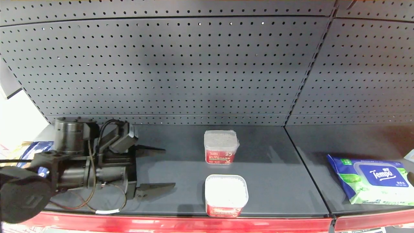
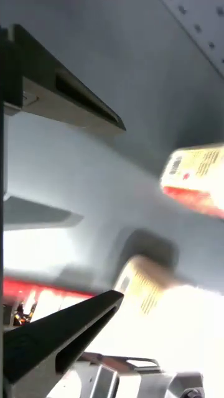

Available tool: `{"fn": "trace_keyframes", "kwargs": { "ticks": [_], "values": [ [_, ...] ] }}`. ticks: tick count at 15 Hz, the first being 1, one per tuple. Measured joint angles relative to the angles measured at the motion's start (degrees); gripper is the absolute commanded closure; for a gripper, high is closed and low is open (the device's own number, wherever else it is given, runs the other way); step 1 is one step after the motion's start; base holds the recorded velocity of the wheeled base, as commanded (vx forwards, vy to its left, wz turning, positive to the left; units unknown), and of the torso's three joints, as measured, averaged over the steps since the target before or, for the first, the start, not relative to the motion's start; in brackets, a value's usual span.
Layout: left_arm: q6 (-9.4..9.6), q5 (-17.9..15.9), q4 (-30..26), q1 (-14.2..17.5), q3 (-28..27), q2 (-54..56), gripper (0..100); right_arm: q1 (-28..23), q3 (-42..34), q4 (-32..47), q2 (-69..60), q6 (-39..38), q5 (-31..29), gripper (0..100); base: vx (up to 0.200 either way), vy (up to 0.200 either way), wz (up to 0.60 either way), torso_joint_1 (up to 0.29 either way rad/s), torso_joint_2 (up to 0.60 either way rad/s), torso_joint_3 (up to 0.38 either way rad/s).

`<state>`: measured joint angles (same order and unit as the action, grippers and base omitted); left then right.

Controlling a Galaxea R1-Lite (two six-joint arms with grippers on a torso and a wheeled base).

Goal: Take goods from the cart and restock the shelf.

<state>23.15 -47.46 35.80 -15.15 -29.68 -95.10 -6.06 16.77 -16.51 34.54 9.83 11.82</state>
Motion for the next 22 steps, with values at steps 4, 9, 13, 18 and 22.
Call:
{"fn": "trace_keyframes", "kwargs": {
  "ticks": [4,9,13,18,22],
  "values": [
    [-13.6,13.91,-0.11,0.16,7.86,17.26,0,0.44,5.6,0.22,9.95,0.02,-0.61,0,0.0,0.0,0.0,0.0,0.0,0.0],
    [-25.06,36.24,-16.63,-1.6,10.69,38.02,0,14.92,9.3,0.33,23.76,-2.55,-9.29,0,0.0,0.0,0.0,0.0,0.0,0.0],
    [-25.75,39.01,-32.2,-1.82,11.64,51.8,0,29.56,9.29,-0.16,34.97,-9.58,-14.8,0,0.0,0.0,0.0,0.0,0.0,0.0],
    [-25.61,39.55,-32.24,-1.82,11.52,56.56,0,37.25,12.08,-0.24,46.1,-10.78,-16.16,0,0.0,0.0,0.0,0.0,0.0,0.0],
    [-25.6,39.91,-32.22,-1.82,11.41,57.21,0,40.7,14.36,-0.27,50.99,-10.84,-16.27,0,0.0,0.0,0.0,0.0,0.0,0.0]
  ]
}}
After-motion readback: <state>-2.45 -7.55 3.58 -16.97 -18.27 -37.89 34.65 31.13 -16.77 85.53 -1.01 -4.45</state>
